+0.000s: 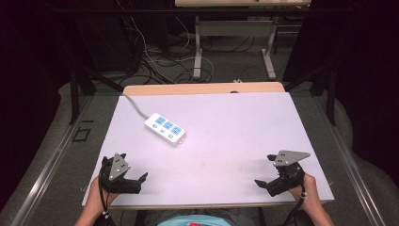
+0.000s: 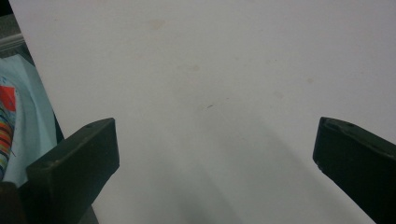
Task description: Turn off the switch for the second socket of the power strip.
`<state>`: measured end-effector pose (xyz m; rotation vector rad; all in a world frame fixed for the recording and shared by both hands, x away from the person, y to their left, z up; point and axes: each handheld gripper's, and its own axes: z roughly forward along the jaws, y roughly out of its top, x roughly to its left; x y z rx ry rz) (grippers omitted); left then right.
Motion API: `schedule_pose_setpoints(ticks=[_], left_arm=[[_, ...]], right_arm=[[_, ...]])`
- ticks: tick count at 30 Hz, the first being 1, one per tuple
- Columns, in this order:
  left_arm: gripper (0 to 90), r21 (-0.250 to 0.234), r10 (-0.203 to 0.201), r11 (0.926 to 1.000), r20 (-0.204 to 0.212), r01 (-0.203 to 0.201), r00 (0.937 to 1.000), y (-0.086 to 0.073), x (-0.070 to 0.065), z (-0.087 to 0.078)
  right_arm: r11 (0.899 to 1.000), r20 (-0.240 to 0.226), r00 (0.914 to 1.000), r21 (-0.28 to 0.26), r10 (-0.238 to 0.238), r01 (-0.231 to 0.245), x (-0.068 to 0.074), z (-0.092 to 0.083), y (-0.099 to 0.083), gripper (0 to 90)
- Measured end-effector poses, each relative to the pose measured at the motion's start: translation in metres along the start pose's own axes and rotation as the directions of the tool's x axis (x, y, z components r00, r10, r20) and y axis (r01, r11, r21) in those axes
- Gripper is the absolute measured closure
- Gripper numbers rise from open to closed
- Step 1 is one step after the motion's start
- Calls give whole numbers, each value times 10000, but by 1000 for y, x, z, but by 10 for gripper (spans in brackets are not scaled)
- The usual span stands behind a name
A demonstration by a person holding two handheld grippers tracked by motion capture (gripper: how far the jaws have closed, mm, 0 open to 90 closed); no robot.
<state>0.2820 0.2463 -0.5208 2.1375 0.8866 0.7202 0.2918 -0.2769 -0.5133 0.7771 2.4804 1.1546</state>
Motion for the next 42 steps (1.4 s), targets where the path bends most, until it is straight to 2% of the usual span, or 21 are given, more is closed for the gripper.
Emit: schedule_pose_setpoints(ticks=[8,13,14,16,23,29,31,32,34,37,38,39,40,42], left_arm=[[1,128,55,9999,40,-56,10000,1,-1,-1],[1,85,-50,10000,36,50,10000,0,-1,2],[1,220,-31,9998,127,28,9999,0,-1,2],[0,299,186,9994,82,-189,9998,1,0,2],[1,302,15,9995,52,-17,10000,2,-1,2],[2,503,205,9985,-74,-201,9998,6,-1,4],[4,539,183,9984,-105,-177,9998,8,0,5],[5,455,37,9990,-152,-30,9999,9,0,5],[8,398,22,9992,-238,-13,9997,10,2,5],[7,410,-78,9991,-247,88,9997,11,4,6],[6,472,-115,9988,-209,125,9997,12,4,6],[7,463,-159,9988,-219,169,9996,12,4,6],[6,458,-52,9989,-302,65,9995,13,5,6],[6,348,-214,9991,-270,223,9994,14,5,7]], right_arm=[[9999,47,9999,-33,-127,128,-1,-1,-1,0],[10000,168,9999,-96,22,-21,0,0,-1,0],[10000,157,9999,-95,32,-30,0,0,-1,0],[10000,117,9999,-79,58,-57,0,0,-1,0],[10000,115,9999,-62,48,-48,0,0,-1,0],[10000,264,9996,-49,58,-57,0,0,-1,0],[9999,273,9996,-101,44,-41,0,0,-1,0],[9999,177,9998,-128,56,-54,0,1,-1,0],[9999,53,10000,-125,26,-26,-1,0,-1,0],[9999,214,9998,-95,45,-43,0,1,-1,0],[10000,46,10000,67,31,-32,-1,0,0,0],[9999,161,9999,-166,12,-9,-1,2,-1,0],[9999,170,9998,-155,58,-55,-1,1,-1,0],[10000,127,9999,-74,65,-64,-1,1,-1,0]])
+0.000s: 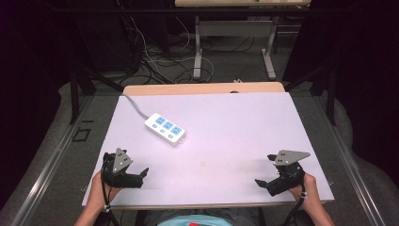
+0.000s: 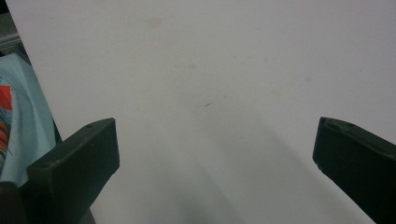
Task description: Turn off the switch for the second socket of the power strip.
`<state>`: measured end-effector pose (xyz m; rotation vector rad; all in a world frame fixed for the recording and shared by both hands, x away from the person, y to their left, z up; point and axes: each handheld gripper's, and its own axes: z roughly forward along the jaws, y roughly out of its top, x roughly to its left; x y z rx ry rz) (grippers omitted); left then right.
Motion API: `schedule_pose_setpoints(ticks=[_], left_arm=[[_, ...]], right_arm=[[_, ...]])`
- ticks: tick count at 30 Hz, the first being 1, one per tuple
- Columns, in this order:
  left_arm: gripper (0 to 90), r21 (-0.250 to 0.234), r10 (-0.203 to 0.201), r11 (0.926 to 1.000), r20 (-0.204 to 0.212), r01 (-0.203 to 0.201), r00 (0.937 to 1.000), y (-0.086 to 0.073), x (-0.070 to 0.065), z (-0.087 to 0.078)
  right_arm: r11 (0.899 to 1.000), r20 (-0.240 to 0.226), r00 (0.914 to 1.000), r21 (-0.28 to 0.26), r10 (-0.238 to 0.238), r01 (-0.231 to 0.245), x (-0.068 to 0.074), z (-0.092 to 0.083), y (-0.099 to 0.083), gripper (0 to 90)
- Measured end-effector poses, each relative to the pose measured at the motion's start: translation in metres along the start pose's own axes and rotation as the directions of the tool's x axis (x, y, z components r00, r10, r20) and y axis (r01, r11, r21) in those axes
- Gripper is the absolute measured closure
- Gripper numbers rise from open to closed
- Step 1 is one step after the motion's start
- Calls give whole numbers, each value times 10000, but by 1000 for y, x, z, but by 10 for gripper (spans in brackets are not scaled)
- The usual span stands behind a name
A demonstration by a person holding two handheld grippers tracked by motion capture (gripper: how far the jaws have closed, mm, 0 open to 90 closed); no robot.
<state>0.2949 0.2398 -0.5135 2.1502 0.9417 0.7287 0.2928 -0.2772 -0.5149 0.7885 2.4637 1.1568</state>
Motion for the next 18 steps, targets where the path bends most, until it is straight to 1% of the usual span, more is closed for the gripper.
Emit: schedule_pose_setpoints(ticks=[1,4,5,7,8,9,10,11,12,13,14,17,18], left_arm=[[6,46,86,10000,-28,-86,10000,1,1,0],[3,39,103,9999,-54,-103,9999,4,1,2],[3,70,125,9999,-38,-125,9999,5,2,2],[2,35,35,10000,-67,-35,10000,6,3,3],[1,33,119,9999,-143,-119,9998,7,4,3],[1,16,7,10000,-79,-7,10000,7,4,4],[0,-59,-56,10000,-111,55,9999,8,4,5],[1,44,38,10000,-147,-37,9999,9,5,5],[0,-103,-77,9999,-168,75,9998,9,5,6],[0,-87,7,10000,-191,-8,9998,11,6,7],[0,-124,-79,9999,-195,76,9998,11,6,8],[1,-146,-104,9998,-161,101,9998,13,6,11],[1,-181,-21,9998,-205,17,9998,13,7,12]], right_arm=[[10000,-22,10000,-15,-18,18,0,0,0,0],[10000,16,10000,-24,16,-16,0,0,0,0],[10000,36,10000,18,-61,60,0,-1,0,0],[10000,34,10000,-32,-33,34,0,0,0,0],[10000,-4,10000,-30,-8,8,0,0,0,0],[10000,6,10000,-3,2,-2,0,0,0,0],[10000,-21,10000,-18,-23,23,-1,0,0,0],[10000,-19,10000,-17,-23,23,-1,0,0,0],[10000,-15,10000,-19,-32,32,-1,0,0,0],[10000,-15,10000,-19,-32,32,-1,0,0,0],[10000,-12,10000,-5,-17,17,-1,0,0,0],[10000,-3,10000,-1,-19,19,-1,0,0,0],[10000,-3,10000,-1,-19,19,-1,0,0,0]])
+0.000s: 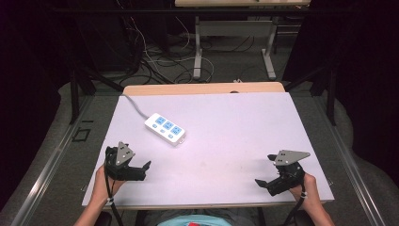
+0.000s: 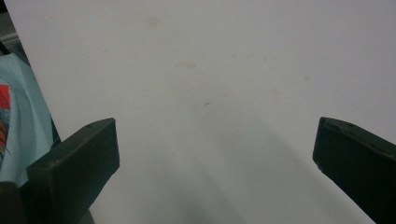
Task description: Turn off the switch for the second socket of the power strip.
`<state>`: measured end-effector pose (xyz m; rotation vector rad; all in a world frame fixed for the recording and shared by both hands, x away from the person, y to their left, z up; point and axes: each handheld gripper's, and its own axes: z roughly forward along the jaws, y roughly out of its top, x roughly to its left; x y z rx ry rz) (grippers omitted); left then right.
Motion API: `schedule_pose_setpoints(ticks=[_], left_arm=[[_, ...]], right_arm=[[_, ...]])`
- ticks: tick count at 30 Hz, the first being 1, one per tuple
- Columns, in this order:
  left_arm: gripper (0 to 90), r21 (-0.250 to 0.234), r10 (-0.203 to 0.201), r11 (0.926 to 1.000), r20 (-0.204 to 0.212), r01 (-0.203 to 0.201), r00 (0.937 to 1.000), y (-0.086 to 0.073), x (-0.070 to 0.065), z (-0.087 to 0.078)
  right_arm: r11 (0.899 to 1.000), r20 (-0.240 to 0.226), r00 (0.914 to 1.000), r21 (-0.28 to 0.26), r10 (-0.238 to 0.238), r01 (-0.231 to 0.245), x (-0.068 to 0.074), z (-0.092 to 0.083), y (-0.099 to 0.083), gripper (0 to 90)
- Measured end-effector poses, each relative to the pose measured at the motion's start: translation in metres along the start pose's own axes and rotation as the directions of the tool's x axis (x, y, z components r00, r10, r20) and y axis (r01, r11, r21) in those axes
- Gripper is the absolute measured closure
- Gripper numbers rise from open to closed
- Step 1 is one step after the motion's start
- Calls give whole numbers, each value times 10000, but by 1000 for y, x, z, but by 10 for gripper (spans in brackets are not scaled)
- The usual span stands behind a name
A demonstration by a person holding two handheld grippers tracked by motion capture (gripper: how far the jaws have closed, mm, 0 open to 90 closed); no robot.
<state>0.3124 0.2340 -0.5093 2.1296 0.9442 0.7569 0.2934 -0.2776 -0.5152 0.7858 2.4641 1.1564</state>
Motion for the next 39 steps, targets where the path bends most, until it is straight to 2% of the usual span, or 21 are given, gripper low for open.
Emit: schedule_pose_setpoints(ticks=[9,12,15,16,19,27,29,31,34,35,36,37,39], left_arm=[[1,92,-42,9999,14,42,10000,7,1,9],[4,17,-96,10000,-232,97,9997,11,5,14],[5,30,-208,9998,-252,208,9995,12,8,17],[4,79,-258,9996,-260,260,9993,13,9,18],[4,64,-296,9995,-338,299,9990,14,12,23],[3,71,-151,9999,-384,154,9991,23,15,32],[3,115,-107,9999,-328,111,9994,25,17,34],[2,94,-149,9998,-359,153,9992,25,17,35],[2,109,-145,9998,-309,149,9994,27,17,38],[2,182,-51,9998,-283,56,9996,28,18,38],[2,101,-149,9998,-279,151,9995,28,17,39],[2,134,-90,9999,-281,94,9996,29,18,39],[2,59,-58,10000,-279,60,9996,31,18,40]], right_arm=[[9999,18,10000,131,75,-75,-1,1,0,0],[9998,22,10000,195,40,-41,-1,0,0,0],[9999,27,10000,160,27,-27,-1,1,0,0],[9996,-28,9999,247,-113,113,-2,0,1,0],[9999,47,10000,137,22,-23,-1,1,0,0],[9996,-4,10000,268,-2,2,-1,0,1,0],[9997,-34,9999,181,-136,136,-2,1,1,0],[9998,70,9999,127,-121,120,-2,1,1,0],[9996,-9,10000,272,15,-14,-2,1,1,0],[9999,84,10000,159,5,-6,-1,2,1,0],[9999,84,10000,159,5,-6,-1,2,1,0],[9998,4,9999,151,-130,130,-2,1,1,0],[9998,43,9999,147,-98,98,-2,2,1,0]])
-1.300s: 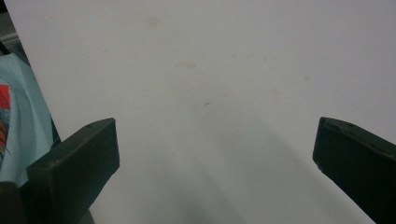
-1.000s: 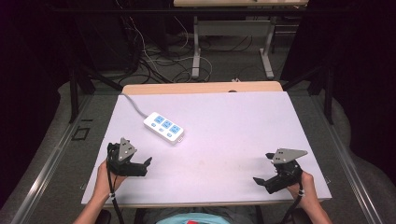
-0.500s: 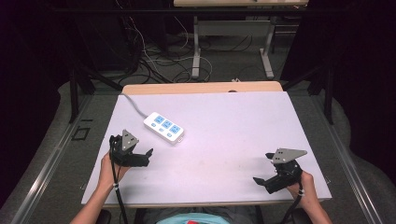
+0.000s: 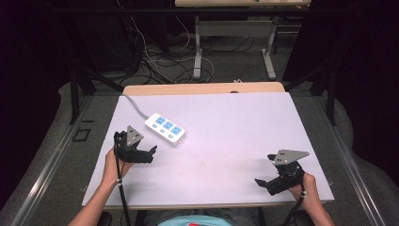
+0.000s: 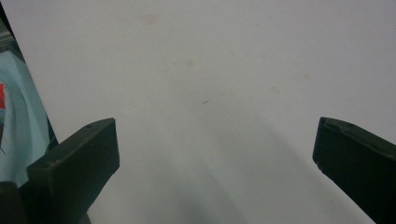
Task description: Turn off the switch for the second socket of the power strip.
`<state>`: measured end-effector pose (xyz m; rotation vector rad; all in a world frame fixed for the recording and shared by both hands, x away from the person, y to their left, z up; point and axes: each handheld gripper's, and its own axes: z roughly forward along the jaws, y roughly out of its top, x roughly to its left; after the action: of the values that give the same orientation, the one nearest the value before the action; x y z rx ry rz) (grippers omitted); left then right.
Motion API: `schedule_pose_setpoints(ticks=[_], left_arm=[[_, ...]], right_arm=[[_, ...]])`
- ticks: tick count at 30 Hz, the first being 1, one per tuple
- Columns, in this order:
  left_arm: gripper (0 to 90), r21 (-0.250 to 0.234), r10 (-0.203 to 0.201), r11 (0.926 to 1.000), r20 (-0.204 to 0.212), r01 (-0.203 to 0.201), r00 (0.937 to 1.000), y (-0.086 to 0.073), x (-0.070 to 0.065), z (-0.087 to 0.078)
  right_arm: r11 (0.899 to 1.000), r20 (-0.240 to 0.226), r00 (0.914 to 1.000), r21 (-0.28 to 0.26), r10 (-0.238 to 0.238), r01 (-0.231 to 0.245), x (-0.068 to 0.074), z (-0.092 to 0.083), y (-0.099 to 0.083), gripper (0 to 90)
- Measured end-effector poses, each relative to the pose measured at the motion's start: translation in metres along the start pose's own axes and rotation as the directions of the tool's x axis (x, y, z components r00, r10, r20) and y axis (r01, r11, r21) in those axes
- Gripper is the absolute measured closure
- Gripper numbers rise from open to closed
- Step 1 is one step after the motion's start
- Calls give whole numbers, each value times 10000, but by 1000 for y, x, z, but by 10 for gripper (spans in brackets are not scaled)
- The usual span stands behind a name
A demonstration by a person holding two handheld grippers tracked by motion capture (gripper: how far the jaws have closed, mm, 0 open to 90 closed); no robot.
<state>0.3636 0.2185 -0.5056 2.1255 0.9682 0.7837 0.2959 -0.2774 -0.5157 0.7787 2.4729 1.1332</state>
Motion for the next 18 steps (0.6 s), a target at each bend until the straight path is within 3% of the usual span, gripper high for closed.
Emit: schedule_pose_setpoints(ticks=[18], left_arm=[[3,225,-30,9997,293,23,9996,9,6,9]], right_arm=[[9999,-67,10000,89,55,-55,0,0,0,1]])
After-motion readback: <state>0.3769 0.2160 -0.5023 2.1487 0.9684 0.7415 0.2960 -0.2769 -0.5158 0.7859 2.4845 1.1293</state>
